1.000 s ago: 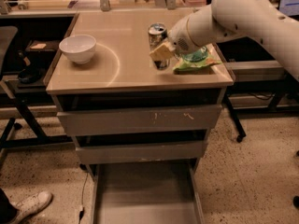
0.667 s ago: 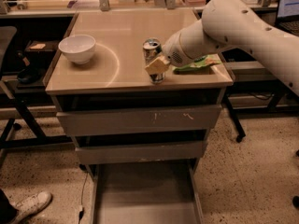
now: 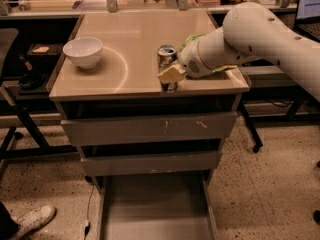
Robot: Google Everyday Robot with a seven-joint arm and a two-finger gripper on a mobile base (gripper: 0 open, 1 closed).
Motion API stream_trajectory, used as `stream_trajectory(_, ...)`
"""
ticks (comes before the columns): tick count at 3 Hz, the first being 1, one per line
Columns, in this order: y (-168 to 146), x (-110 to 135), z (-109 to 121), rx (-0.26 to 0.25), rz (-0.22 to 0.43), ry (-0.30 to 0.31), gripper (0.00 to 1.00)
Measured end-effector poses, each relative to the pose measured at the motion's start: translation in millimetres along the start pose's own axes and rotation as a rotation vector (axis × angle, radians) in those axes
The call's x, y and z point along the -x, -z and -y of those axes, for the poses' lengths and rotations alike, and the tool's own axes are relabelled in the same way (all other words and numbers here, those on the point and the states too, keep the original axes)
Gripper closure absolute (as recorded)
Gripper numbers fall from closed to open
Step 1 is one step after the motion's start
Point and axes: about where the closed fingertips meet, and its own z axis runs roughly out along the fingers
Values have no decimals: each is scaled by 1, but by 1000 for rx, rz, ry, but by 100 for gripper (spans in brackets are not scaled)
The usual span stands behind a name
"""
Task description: Place redbull can into bottom drawer
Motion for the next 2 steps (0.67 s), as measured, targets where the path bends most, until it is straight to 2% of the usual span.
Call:
stream_trajectory(1, 15, -23, -25, -1, 35, -148, 100)
stream_trajectory(2, 15, -23, -25, -1, 35, -148, 100)
